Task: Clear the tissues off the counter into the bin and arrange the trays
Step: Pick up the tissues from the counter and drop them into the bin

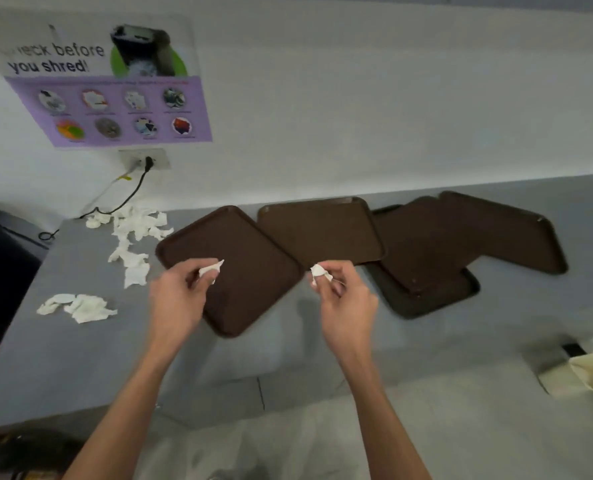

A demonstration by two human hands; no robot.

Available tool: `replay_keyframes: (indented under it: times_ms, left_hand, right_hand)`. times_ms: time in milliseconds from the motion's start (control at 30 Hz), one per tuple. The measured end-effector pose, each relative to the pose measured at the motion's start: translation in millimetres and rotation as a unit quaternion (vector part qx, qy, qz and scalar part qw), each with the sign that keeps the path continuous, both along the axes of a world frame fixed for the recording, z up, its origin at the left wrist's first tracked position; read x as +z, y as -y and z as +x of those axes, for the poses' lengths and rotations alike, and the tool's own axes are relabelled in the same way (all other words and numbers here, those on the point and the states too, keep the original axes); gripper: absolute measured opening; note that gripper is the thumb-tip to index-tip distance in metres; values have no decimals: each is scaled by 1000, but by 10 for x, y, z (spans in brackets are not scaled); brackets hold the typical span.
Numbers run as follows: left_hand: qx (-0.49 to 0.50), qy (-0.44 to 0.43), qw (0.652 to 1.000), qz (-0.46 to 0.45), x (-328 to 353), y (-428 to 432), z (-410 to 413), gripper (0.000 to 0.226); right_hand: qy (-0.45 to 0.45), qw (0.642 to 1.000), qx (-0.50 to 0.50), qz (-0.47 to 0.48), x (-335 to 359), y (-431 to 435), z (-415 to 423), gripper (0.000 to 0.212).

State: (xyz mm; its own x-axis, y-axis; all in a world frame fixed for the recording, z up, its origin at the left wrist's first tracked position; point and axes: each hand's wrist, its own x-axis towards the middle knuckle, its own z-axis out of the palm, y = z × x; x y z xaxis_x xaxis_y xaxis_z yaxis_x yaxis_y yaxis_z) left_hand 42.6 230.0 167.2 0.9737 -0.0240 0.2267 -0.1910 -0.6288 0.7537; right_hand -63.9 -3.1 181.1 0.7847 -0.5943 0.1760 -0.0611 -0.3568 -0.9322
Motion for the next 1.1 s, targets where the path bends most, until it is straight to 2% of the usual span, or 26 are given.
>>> replay_keyframes:
  times_ms: [300, 667, 967, 1100]
  left_hand:
    - [-154, 31, 986, -59, 375, 1987, -1104, 17]
    - [-328, 9, 943, -63, 306, 4391, -1677, 19]
    - [-460, -31, 884, -74, 243, 6460, -1807, 22]
    - [-504, -42, 859, -82, 214, 7326, -1901, 21]
  right_hand:
    - [43, 993, -109, -10, 242, 1565, -1355, 19]
    - [62, 957, -283, -2, 48, 3437, -2344, 7]
    - [30, 917, -397, -9, -14, 4987, -2749, 5]
    - [18, 894, -447, -1, -99, 5623, -2925, 12]
